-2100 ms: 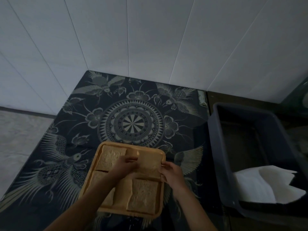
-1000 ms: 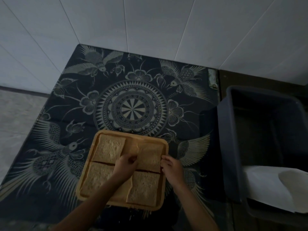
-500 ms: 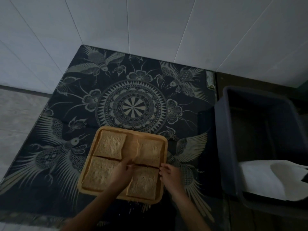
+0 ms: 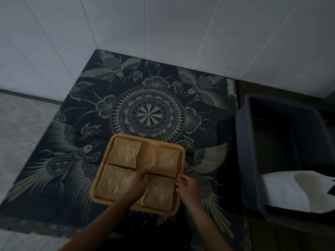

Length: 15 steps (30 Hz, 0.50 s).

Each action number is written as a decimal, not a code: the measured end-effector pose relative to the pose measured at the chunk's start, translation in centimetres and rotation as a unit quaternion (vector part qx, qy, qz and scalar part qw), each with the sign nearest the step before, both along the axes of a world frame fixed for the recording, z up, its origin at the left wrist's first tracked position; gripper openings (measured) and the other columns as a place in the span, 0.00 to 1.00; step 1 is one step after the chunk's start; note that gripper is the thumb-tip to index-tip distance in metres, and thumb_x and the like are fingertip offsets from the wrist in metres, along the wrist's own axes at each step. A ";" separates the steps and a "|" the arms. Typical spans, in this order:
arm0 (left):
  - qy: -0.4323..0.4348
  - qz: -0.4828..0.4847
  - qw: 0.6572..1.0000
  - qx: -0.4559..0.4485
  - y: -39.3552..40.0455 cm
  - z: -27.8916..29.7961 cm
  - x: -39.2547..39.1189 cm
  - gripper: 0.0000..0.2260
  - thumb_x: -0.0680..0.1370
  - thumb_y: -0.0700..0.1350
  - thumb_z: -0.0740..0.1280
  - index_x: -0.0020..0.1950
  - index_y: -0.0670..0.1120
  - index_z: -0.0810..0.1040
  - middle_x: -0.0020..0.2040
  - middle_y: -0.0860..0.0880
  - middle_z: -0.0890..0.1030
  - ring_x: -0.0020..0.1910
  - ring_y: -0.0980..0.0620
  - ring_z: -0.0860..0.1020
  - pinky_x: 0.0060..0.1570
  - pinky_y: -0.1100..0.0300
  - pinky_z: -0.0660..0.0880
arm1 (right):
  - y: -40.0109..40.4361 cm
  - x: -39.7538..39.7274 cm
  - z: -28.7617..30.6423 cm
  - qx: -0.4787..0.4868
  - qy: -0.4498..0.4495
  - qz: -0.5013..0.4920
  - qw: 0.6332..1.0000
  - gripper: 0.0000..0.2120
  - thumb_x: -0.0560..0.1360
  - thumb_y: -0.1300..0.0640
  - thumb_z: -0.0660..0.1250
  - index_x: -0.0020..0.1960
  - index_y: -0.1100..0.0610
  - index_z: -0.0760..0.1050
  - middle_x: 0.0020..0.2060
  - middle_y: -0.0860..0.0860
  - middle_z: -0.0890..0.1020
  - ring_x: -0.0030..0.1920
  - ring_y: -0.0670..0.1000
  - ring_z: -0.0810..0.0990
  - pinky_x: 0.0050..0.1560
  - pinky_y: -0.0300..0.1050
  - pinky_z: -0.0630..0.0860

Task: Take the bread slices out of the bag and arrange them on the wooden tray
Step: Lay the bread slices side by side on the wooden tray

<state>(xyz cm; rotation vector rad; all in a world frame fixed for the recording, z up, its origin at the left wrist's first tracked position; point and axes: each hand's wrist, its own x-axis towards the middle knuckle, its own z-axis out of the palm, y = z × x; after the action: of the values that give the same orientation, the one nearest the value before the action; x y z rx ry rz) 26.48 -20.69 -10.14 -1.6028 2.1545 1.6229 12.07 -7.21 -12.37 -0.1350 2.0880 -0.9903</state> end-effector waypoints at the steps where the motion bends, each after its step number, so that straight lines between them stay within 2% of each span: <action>1: 0.000 -0.004 1.000 0.007 -0.1 0.1 0.2 0.16 0.82 0.39 0.58 0.66 0.47 0.79 0.49 0.57 0.81 0.48 0.58 0.80 0.40 0.66 0.71 | 0.1 0.0 0.0 0.003 0.007 0.004 1.000 0.15 0.84 0.57 0.63 0.69 0.58 0.78 0.60 0.56 0.84 0.60 0.52 0.82 0.64 0.57 0.80; 3: -0.005 -0.012 1.000 0.015 -0.5 0.2 0.8 0.17 0.83 0.41 0.59 0.71 0.47 0.76 0.62 0.50 0.81 0.54 0.56 0.78 0.49 0.62 0.71 | 0.0 0.1 0.3 0.012 0.035 0.020 0.999 0.14 0.84 0.56 0.64 0.67 0.57 0.80 0.59 0.54 0.84 0.58 0.51 0.83 0.63 0.55 0.81; 4: -0.006 -0.015 1.000 0.013 -0.9 0.2 1.2 0.17 0.83 0.42 0.59 0.71 0.47 0.75 0.64 0.49 0.81 0.52 0.57 0.78 0.48 0.62 0.72 | 0.0 0.2 0.4 0.014 0.053 0.027 0.998 0.13 0.84 0.55 0.64 0.65 0.56 0.80 0.59 0.53 0.85 0.58 0.51 0.83 0.62 0.54 0.81; 6: -0.012 -0.015 1.000 -0.007 -2.0 0.5 2.3 0.16 0.82 0.44 0.60 0.69 0.51 0.76 0.58 0.52 0.83 0.44 0.59 0.79 0.40 0.65 0.72 | -0.3 0.5 0.9 0.008 0.076 0.035 0.996 0.12 0.84 0.54 0.64 0.64 0.55 0.81 0.58 0.52 0.85 0.57 0.50 0.83 0.61 0.53 0.81; 8: -0.013 -0.014 0.999 -0.036 -3.5 0.8 3.8 0.14 0.82 0.46 0.61 0.67 0.52 0.78 0.53 0.54 0.83 0.47 0.57 0.81 0.39 0.66 0.71 | -0.8 1.1 1.4 -0.005 0.079 0.040 0.996 0.13 0.84 0.53 0.64 0.65 0.55 0.80 0.59 0.52 0.84 0.58 0.50 0.82 0.62 0.54 0.81; 10: -0.008 -0.004 0.999 -0.050 -5.0 1.1 5.5 0.14 0.82 0.46 0.62 0.66 0.51 0.79 0.54 0.52 0.83 0.48 0.54 0.82 0.39 0.65 0.73 | -1.4 1.8 1.8 -0.009 0.086 0.053 0.995 0.15 0.84 0.52 0.63 0.67 0.56 0.80 0.59 0.51 0.84 0.60 0.50 0.82 0.63 0.54 0.80; 12: -0.021 0.005 0.997 -0.072 -6.4 1.3 7.2 0.13 0.82 0.45 0.62 0.66 0.50 0.79 0.54 0.51 0.83 0.40 0.58 0.80 0.35 0.65 0.72 | -2.2 2.7 2.1 -0.007 0.095 0.068 0.993 0.14 0.84 0.51 0.63 0.66 0.55 0.80 0.59 0.50 0.84 0.59 0.50 0.82 0.63 0.53 0.80; 15: -0.032 0.017 0.995 -0.088 -8.3 1.4 9.1 0.14 0.82 0.45 0.63 0.66 0.48 0.80 0.58 0.48 0.84 0.45 0.58 0.79 0.38 0.66 0.72 | -3.2 4.2 2.2 -0.021 0.085 0.063 0.994 0.13 0.84 0.51 0.64 0.64 0.53 0.80 0.58 0.50 0.84 0.58 0.49 0.83 0.62 0.53 0.81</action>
<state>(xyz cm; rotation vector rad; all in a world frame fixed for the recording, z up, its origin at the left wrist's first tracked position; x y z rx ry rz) 35.58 -28.99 -8.69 -1.7188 2.3081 1.4027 16.28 -10.44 -10.14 -0.3797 2.1823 -0.9737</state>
